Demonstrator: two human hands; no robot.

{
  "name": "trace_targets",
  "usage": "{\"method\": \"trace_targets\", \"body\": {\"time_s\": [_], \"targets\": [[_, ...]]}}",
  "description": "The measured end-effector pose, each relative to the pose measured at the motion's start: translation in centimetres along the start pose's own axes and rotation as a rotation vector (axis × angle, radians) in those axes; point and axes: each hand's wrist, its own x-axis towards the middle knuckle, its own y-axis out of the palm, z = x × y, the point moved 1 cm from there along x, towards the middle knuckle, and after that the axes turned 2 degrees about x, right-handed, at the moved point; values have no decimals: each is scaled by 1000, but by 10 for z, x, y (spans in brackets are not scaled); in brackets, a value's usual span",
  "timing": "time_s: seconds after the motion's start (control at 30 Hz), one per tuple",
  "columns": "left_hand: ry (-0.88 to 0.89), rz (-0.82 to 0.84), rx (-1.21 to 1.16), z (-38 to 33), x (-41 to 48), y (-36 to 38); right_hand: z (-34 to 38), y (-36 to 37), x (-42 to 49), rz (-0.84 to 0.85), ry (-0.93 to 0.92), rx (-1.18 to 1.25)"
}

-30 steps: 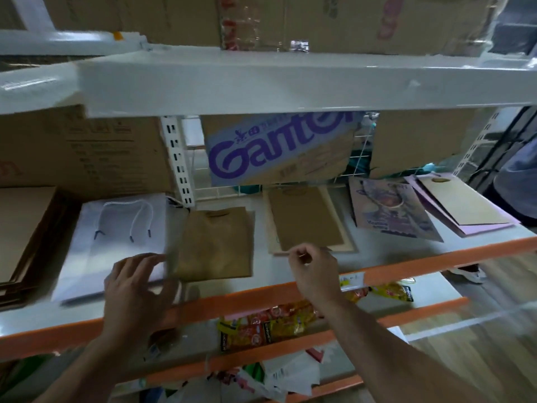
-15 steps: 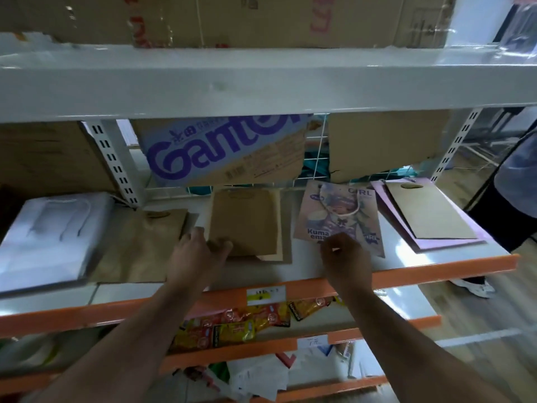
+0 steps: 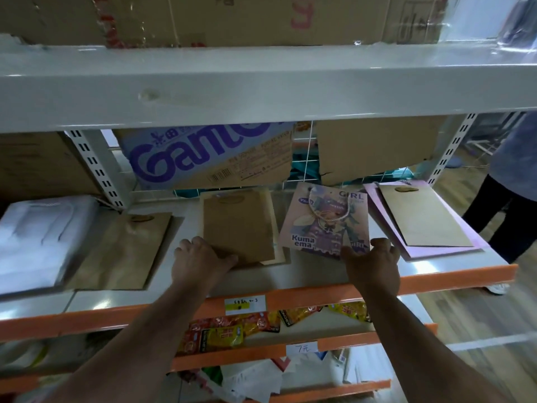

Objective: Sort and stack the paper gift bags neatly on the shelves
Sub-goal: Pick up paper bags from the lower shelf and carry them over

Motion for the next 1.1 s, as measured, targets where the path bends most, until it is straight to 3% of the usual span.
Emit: {"method": "trace_targets", "body": {"time_s": [0.2,0.6,0.8,1.1], "targets": [[-21,-4,-55,-4,-6,8,-1,1,15,83,38,100],[-25,-111,-90,-17,2,0,-10,0,21,83,81,139],[101,-71,110,-20,9,6,-2,-8,7,-18,59,166],[121,128,-94,-18,31,-2,-3,-16,-7,-159,17,134]]}}
